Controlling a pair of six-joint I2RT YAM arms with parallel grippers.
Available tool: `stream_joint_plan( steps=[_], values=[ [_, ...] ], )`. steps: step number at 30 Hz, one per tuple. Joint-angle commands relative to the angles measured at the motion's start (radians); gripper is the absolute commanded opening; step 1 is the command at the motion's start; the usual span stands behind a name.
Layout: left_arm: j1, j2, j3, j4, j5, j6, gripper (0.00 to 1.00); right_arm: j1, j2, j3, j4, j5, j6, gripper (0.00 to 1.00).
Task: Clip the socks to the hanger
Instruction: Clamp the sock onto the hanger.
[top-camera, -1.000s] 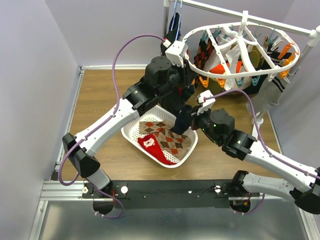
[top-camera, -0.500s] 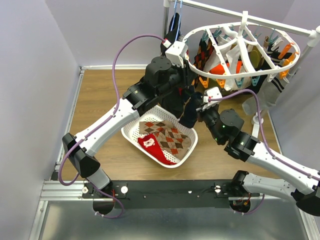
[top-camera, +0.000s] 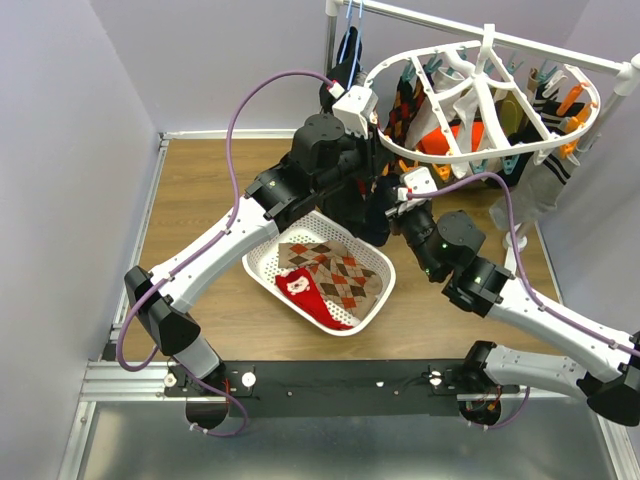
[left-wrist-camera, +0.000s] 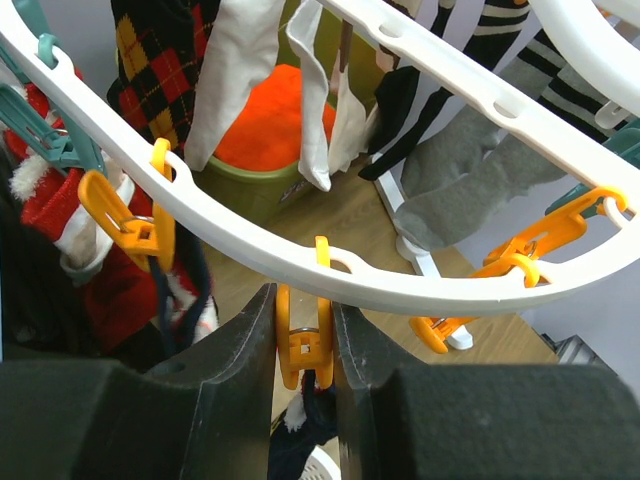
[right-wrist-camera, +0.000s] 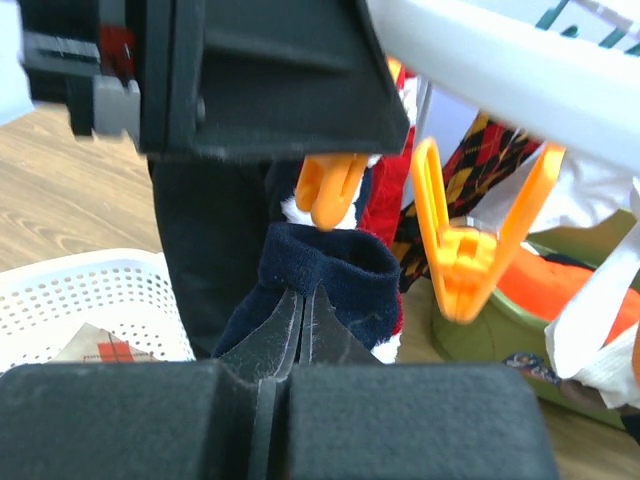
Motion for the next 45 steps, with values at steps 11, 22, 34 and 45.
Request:
stream_joint_plan(
  steps=[11,22,34,45],
  values=[
    [-0.004,0.019,0.040,-0.081,0.028,-0.008,0.00,-0.034,0.025,0.059,0.048,-0.045,-0.034,0.01],
    [-0.004,0.039,0.061,-0.107,0.028,0.002,0.00,-0.050,0.047,0.077,0.076,-0.056,-0.041,0.01],
    [-0.004,0.059,0.083,-0.125,0.014,0.013,0.00,-0.070,0.044,0.096,0.105,-0.068,-0.037,0.01],
    [-0.004,0.059,0.092,-0.130,-0.003,0.012,0.04,-0.073,0.053,0.119,0.073,-0.099,-0.014,0.01]
  ],
)
